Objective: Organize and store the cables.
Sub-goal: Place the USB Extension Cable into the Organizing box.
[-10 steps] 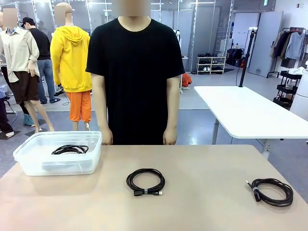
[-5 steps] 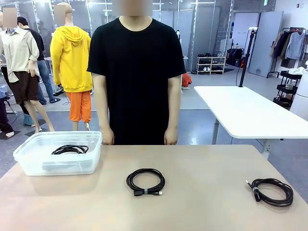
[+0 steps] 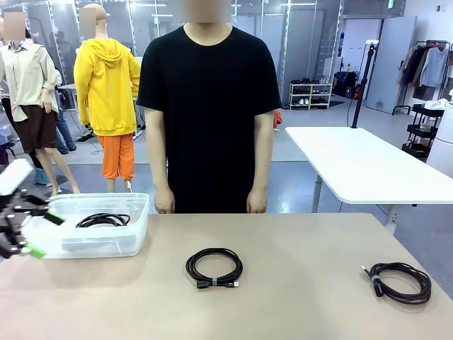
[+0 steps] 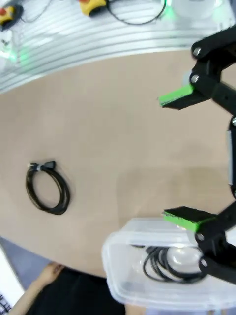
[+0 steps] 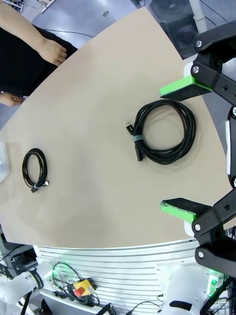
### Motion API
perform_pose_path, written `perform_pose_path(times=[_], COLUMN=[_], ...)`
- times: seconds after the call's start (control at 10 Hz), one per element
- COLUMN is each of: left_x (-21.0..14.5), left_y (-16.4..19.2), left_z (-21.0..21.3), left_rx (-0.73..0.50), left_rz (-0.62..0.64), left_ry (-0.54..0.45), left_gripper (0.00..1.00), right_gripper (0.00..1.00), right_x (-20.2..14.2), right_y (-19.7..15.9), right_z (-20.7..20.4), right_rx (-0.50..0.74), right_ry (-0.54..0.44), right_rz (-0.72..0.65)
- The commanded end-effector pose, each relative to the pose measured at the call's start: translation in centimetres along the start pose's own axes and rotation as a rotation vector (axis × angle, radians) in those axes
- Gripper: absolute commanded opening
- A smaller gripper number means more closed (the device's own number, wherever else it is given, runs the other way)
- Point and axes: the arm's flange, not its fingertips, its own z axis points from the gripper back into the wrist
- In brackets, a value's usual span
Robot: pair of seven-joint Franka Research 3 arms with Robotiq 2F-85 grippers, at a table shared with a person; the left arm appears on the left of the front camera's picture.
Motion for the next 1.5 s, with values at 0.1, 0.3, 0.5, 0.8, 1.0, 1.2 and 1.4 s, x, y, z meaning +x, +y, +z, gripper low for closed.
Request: perform_pose_path(times=[0.1, 0.3, 0.5, 0.8, 1.0, 1.2, 1.4], left_x=[7.1, 10.7, 14.3, 18.6, 19.6, 20.0, 20.0], left_y=[0.8, 1.7, 3.2, 5.1, 5.8, 6.2, 6.5], left_z=[-5.0, -7.8, -12.1, -19.0, -24.4, -28.4, -31.7], left_rx=[-0.073, -0.132, -0.194, -0.199, -0.115, -0.111, -0.105], left_rz=[-0.010, -0.005, -0.014, -0.024, 0.012, 0.035, 0.054], left_ry=[0.208, 0.241, 0.265, 0.392, 0.413, 0.447, 0.487], left_gripper=[1.00, 1.00, 1.00, 1.00, 1.00, 1.00, 1.00], right_gripper=[1.00, 1.00, 1.00, 1.00, 1.00, 1.00, 1.00], right_x=[0.0, 0.0, 0.0, 0.0, 0.0, 0.0, 0.0], right_y=[0.6, 0.6, 0.6, 0.6, 0.6, 0.6, 0.6], right_z=[-0.2, -0.2, -0.2, -0.2, -0.2, -0.2, -0.2], right_rx=[-0.001, -0.001, -0.001, -0.001, -0.001, -0.001, -0.001], right_ry=[-0.013, -0.013, -0.013, -0.013, -0.013, -0.013, -0.013], right_rz=[-0.008, -0.008, -0.008, -0.008, -0.008, -0.008, -0.008])
